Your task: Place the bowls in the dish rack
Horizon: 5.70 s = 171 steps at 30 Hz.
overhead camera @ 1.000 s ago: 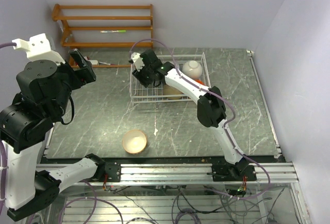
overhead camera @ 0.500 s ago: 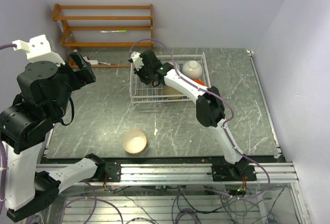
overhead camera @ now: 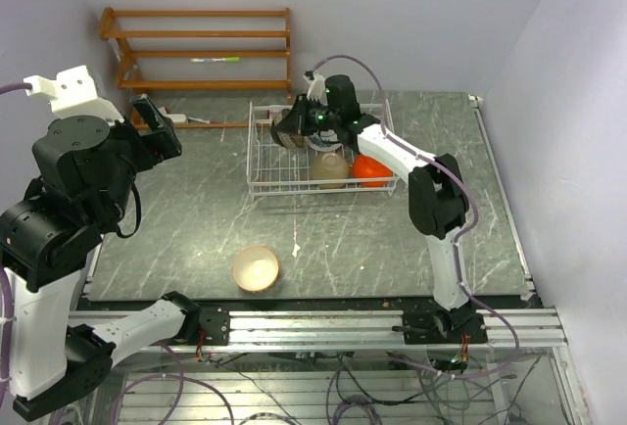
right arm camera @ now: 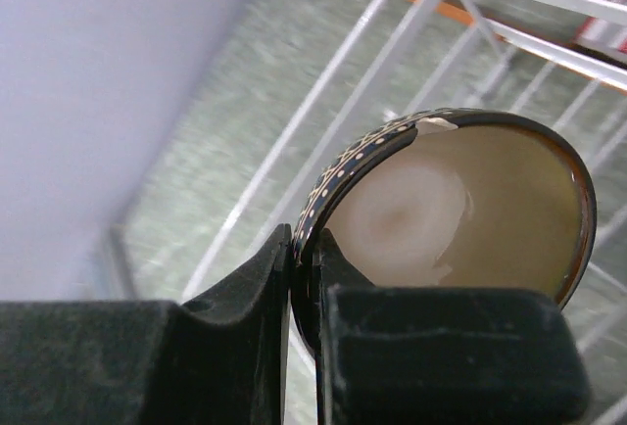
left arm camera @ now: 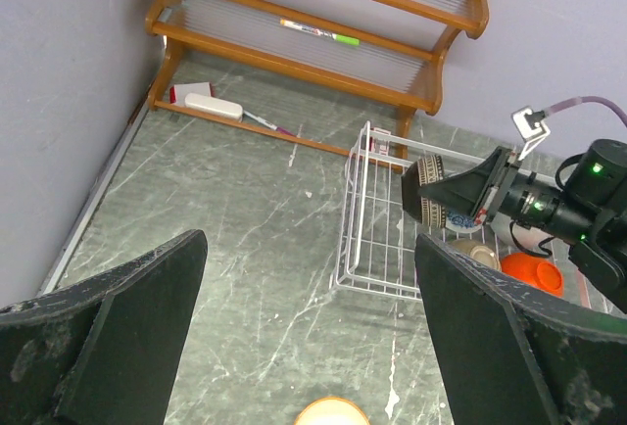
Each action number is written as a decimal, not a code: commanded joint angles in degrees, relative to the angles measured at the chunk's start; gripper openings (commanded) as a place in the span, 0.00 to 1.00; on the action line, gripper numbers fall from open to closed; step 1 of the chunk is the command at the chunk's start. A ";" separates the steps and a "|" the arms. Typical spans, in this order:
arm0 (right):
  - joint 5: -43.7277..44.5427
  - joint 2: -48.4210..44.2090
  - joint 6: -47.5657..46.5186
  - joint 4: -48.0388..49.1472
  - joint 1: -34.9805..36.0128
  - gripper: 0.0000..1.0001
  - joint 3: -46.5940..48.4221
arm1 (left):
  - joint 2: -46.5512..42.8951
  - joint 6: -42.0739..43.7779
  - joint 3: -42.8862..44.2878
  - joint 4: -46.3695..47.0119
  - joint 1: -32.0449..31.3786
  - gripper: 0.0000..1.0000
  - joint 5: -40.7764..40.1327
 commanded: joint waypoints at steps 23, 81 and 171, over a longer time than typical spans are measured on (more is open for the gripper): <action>-13.70 5.94 55.95 49.69 -0.79 0.00 -16.11 | -0.95 0.87 1.45 0.91 -0.29 0.99 -1.40; -0.50 -1.22 22.03 -7.57 -8.30 0.36 -8.85 | -0.67 1.38 -1.24 3.89 -0.29 0.99 1.26; 29.22 0.95 -11.86 -12.39 5.69 0.56 9.53 | 1.41 6.95 -3.86 8.42 -0.33 0.99 -2.05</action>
